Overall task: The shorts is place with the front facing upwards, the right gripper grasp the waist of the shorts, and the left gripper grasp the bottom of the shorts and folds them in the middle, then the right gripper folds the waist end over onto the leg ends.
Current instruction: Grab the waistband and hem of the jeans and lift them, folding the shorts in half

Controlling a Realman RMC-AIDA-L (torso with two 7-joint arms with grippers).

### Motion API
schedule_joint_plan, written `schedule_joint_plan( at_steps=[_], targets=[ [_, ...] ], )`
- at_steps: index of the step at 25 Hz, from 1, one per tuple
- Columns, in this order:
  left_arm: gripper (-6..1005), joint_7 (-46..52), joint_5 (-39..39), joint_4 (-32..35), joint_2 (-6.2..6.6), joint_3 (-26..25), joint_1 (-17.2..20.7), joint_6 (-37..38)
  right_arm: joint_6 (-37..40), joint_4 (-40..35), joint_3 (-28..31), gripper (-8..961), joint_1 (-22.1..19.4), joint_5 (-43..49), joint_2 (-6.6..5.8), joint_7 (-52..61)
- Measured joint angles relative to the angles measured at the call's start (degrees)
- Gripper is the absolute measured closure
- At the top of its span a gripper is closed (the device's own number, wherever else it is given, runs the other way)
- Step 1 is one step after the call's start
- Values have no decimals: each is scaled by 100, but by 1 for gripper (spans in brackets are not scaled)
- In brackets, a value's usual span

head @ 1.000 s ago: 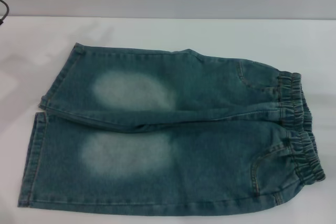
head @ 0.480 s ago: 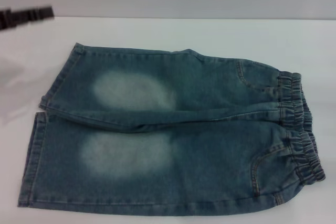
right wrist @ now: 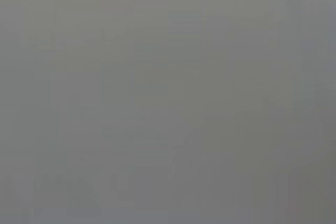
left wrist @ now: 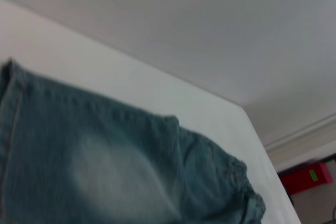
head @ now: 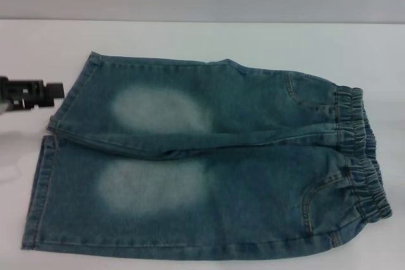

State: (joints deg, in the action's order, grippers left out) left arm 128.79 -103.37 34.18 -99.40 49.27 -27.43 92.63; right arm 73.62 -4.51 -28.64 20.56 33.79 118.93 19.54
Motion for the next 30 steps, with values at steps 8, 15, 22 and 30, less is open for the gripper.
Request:
schedule_joint_plan(
  at_steps=[8, 15, 22, 30],
  targets=[
    [430, 487, -606, -360, 66, -6, 78, 410, -33, -28, 19, 389, 66, -18, -13, -30],
    [430, 747, -1070, -375, 91, -6, 109, 601, -203, -39, -33, 390, 247, 9, -28, -33],
    [430, 889, -1472, -377, 67, -5, 133, 809, -298, -11, -43, 389, 368, 18, -29, -9],
    [430, 900, -1820, -374, 70, -15, 231, 782, -300, 64, -48, 389, 417, 22, -12, 6]
  ],
)
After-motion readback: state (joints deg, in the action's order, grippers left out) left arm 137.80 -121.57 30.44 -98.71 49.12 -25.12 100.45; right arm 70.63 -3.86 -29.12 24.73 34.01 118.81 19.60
